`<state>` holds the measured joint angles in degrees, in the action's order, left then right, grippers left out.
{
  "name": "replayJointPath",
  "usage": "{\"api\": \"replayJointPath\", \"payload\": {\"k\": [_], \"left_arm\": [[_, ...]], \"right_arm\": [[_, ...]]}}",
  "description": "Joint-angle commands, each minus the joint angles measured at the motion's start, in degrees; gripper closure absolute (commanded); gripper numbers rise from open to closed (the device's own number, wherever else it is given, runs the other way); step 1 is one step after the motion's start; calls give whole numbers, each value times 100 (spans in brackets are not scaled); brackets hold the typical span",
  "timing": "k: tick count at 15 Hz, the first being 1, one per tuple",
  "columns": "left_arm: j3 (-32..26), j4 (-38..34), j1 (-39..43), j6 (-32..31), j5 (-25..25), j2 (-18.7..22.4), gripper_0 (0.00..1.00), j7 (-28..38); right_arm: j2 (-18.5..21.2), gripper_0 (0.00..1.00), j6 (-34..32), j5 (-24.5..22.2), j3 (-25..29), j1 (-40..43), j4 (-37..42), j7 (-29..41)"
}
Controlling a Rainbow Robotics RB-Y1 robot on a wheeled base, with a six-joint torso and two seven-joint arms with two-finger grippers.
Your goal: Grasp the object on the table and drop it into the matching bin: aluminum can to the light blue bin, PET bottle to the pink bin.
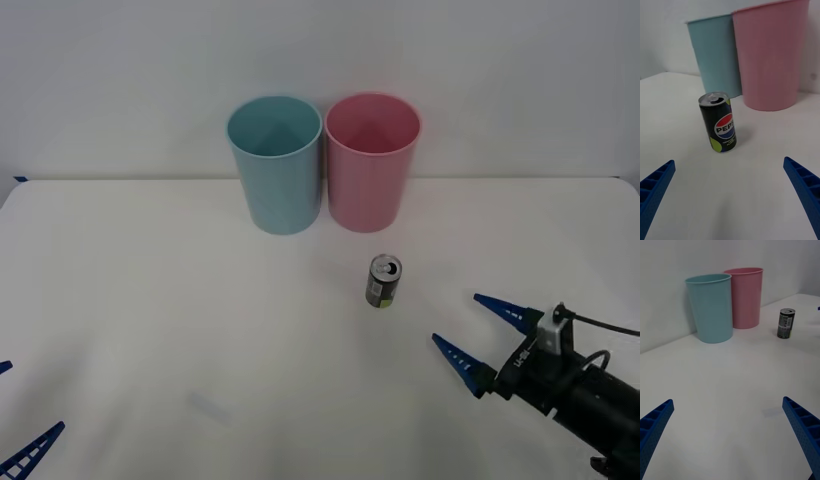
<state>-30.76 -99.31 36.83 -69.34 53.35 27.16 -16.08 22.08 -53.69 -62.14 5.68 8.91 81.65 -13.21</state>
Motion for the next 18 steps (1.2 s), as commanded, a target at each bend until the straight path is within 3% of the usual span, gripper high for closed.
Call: {"api": "replayJointPath", "payload": {"k": [1, 5, 9, 18], "left_arm": [[0, -1, 0, 0, 0, 0, 0, 0], [0, -1, 0, 0, 0, 0, 0, 0], [0, -1, 0, 0, 0, 0, 0, 0], [0, -1, 0, 0, 0, 0, 0, 0]], "right_arm": [[-266, 0, 192, -176, -84, -319, -290, -32], [-662, 0, 342, -510, -23, -803, -712, -41], [-688, 0, 447, -519, -207, -1163, -1151, -111], [-846, 0, 1177, -475, -866, -1453, -1195, -155]]}}
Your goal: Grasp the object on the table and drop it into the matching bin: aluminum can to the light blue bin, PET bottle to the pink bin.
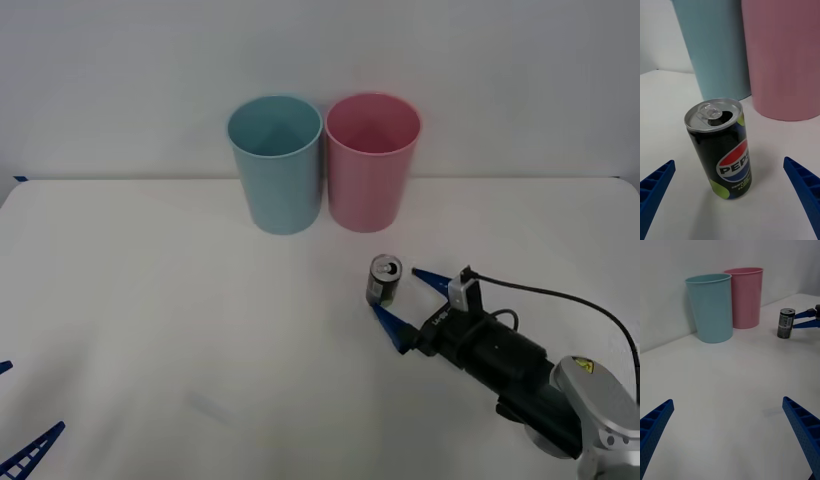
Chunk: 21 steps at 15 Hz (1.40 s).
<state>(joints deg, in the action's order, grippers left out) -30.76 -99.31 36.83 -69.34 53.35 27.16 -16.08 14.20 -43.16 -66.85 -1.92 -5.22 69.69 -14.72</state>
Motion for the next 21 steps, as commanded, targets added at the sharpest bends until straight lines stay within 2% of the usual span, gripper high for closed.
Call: {"api": "replayJointPath", "payload": {"k": [1, 7, 14, 15, 16, 17, 21], "left_arm": [[0, 0, 0, 0, 0, 0, 0, 0], [0, 0, 0, 0, 0, 0, 0, 0], [0, 0, 0, 0, 0, 0, 0, 0], [0, 0, 0, 0, 0, 0, 0, 0], [0, 0, 0, 0, 0, 0, 0, 0], [0, 0, 0, 0, 0, 0, 0, 0], [0, 0, 0, 0, 0, 0, 0, 0]], "right_arm": [[-75, 0, 229, -3, -177, -76, 1, -5], [-286, 0, 791, -38, -538, -251, 1, -49], [-304, 0, 1055, -73, -661, -304, 1, -66], [-295, 33, 1055, -82, -661, -304, 1, -84], [-295, 80, 1055, -73, -643, -304, 1, -93], [-304, 98, 1055, -82, -661, -304, 1, -110], [-304, 100, 1055, -82, -661, -304, 1, -128]]}}
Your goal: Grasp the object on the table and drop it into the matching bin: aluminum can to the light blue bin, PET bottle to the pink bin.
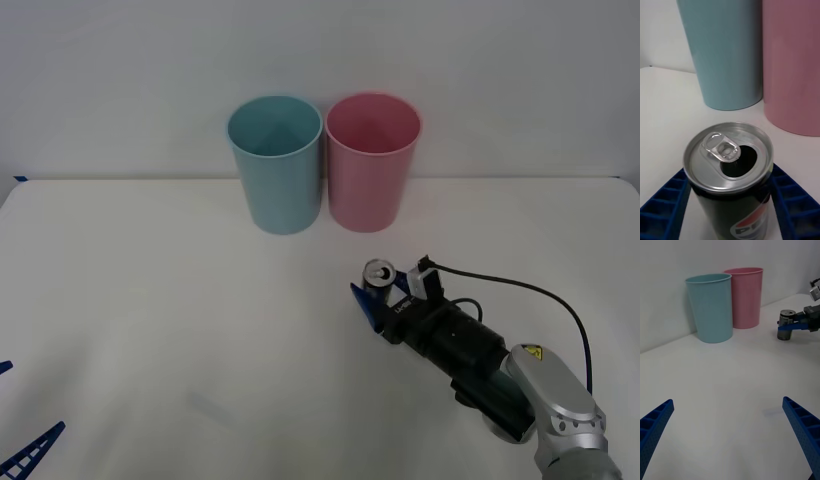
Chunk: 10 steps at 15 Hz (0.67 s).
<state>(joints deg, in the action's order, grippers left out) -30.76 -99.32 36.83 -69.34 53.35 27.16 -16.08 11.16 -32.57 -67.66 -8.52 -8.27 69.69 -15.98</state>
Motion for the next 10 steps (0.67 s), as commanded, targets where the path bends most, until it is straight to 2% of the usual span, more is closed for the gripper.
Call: {"api": "replayJointPath", "payload": {"k": [1, 7, 10], "left_arm": [[0, 0, 0, 0, 0, 0, 0, 0], [0, 0, 0, 0, 0, 0, 0, 0], [0, 0, 0, 0, 0, 0, 0, 0]], "right_arm": [[9, 100, -4, 7, 0, 0, 10, -1], [70, 100, -127, 69, 61, 27, 54, -1], [220, 100, -197, 130, 53, 282, 493, 86]]}}
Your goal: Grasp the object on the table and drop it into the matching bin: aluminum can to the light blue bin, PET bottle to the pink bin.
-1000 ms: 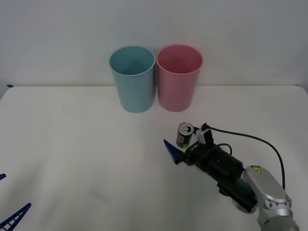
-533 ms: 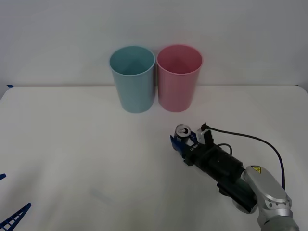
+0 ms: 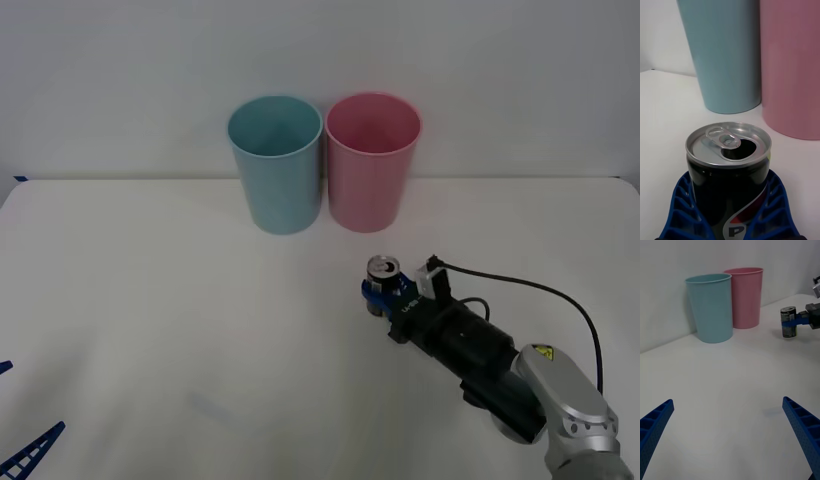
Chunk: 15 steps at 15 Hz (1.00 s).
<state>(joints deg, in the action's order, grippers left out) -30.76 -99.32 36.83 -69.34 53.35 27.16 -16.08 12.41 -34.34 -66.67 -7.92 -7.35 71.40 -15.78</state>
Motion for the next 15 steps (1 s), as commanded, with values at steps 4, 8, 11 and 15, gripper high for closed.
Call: {"api": "replayJointPath", "payload": {"k": [4, 8, 11, 15], "left_arm": [[0, 0, 0, 0, 0, 0, 0, 0], [0, 0, 0, 0, 0, 0, 0, 0], [0, 0, 0, 0, 0, 0, 0, 0], [0, 0, 0, 0, 0, 0, 0, 0]], "right_arm": [[403, 100, -29, 110, -34, 771, 1307, 568], [851, 100, -20, 110, -60, 1324, 2581, 1596], [1194, 100, -38, 198, -60, 1395, 3196, 2238], [1449, 100, -20, 259, -34, 1210, 3776, 3029]]}}
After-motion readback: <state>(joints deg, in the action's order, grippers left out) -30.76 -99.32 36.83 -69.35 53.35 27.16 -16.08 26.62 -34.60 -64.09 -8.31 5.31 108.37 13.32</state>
